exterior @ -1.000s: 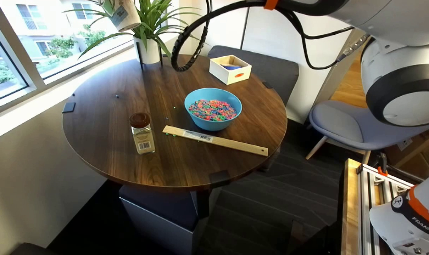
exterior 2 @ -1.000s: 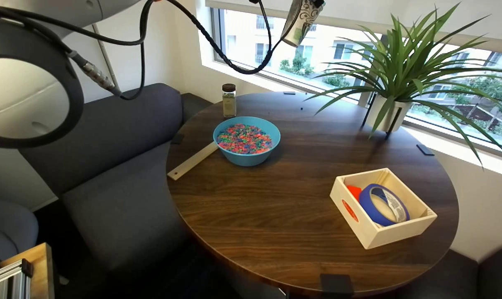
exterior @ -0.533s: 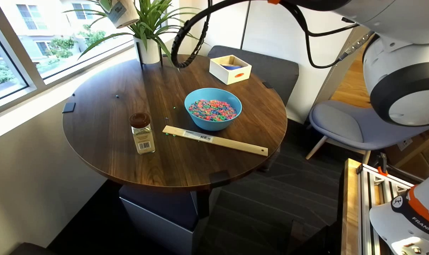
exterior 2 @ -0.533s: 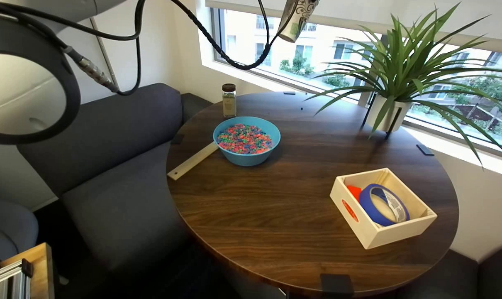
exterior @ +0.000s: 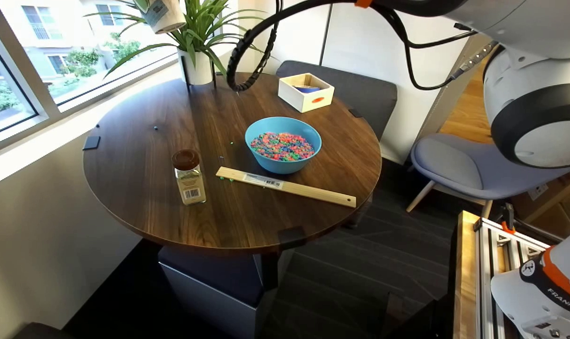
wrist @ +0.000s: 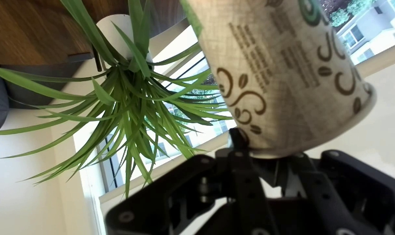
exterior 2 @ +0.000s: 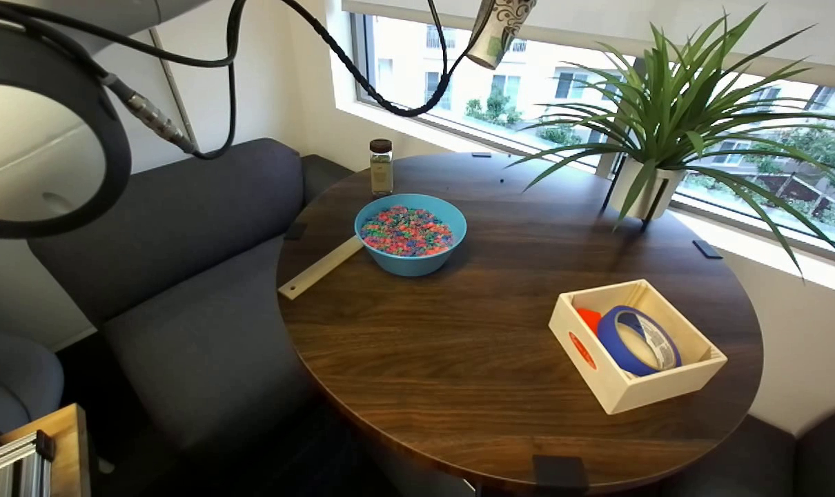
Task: Lift the cup from the table and put it in the box
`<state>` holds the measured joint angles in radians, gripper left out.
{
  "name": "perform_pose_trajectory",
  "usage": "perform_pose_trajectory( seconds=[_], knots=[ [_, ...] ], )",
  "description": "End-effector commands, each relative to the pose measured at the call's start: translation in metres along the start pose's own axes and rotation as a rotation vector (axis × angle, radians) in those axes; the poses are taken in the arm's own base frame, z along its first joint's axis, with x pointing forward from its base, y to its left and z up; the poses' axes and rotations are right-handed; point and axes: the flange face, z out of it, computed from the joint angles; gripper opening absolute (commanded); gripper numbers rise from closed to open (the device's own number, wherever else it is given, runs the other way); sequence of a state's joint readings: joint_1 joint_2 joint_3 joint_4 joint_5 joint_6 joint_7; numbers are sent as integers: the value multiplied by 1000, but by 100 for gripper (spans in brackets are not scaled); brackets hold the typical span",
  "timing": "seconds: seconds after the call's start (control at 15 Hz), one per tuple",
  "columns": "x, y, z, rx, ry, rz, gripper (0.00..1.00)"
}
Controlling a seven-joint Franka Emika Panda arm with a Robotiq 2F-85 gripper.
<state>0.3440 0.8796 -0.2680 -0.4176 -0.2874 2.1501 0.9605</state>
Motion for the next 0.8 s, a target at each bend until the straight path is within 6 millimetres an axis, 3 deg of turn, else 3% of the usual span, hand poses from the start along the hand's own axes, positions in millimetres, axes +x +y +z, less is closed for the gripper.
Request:
perform_pose_trajectory(
  seconds=[0.0,0.07,0.4,0.73],
  knots=[
    [1,1,0,0,-1,0,7],
    [1,0,0,0,-1,0,2],
    [4,8,0,110,-187,-203,2],
    [14,42,-8,-143,-270,-222,2]
  ],
)
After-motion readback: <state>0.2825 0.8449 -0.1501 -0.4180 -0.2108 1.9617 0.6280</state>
